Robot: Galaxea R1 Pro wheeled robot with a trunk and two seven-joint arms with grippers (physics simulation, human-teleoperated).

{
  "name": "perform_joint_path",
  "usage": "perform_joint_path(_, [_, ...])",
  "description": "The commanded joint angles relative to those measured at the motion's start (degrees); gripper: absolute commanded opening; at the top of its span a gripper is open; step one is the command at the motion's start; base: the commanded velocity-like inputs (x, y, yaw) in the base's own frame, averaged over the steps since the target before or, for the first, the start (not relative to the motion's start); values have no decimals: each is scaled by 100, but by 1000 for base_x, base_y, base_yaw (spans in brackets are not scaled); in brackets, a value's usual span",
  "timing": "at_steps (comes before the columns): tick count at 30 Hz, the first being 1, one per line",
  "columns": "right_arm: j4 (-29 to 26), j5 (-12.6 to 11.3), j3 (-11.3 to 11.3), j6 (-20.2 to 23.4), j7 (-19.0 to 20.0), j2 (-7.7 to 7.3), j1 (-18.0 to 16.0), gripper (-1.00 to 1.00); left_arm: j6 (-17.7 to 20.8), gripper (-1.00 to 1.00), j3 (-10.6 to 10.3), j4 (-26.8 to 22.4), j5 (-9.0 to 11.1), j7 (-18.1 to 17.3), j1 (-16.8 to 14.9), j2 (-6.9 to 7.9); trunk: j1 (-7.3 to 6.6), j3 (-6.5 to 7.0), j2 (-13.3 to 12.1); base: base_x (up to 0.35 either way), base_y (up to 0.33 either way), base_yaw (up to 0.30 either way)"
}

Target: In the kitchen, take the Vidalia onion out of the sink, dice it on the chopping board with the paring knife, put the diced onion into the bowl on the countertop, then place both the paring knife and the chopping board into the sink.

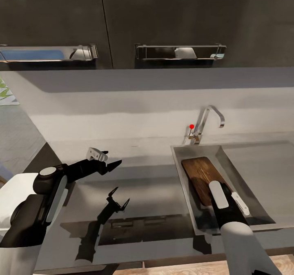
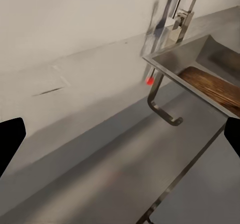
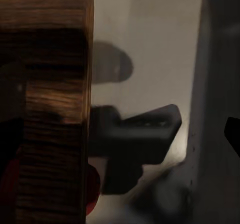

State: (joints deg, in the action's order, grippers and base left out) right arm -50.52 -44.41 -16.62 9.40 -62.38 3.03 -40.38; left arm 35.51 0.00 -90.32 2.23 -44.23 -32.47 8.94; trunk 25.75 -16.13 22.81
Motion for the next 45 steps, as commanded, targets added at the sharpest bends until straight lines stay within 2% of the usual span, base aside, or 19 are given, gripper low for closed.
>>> perform_joint_path(1, [-10,2,-17,60,-19,5,-5,100,44,100,0,-3,23,-7,-5,2,3,-11,11,0,0,0])
perform_joint_path(12, [-10,2,-17,61,-16,5,-5,100,52,100,0,-5,23,-7,-5,2,3,7,11,0,0,-29])
perform_joint_path(34, [-10,-5,-9,62,-11,5,-5,100,66,100,8,-12,23,-29,-5,20,3,191,11,0,0,-130])
perform_joint_path(36, [-10,-6,-8,62,-11,5,-5,100,70,100,47,-14,28,-36,-5,25,3,208,11,0,0,-134])
perform_joint_path(37, [-10,-6,-8,62,-10,5,-5,100,76,100,155,-19,39,-56,-5,28,3,216,11,0,0,-115])
perform_joint_path(41, [-10,-7,0,66,-5,5,-5,100,78,100,320,-20,46,-239,-5,34,3,247,11,0,0,-106])
perform_joint_path(45, [-10,-7,7,73,-3,5,-5,100,79,100,574,-21,48,-786,-5,37,3,276,11,0,0,-96])
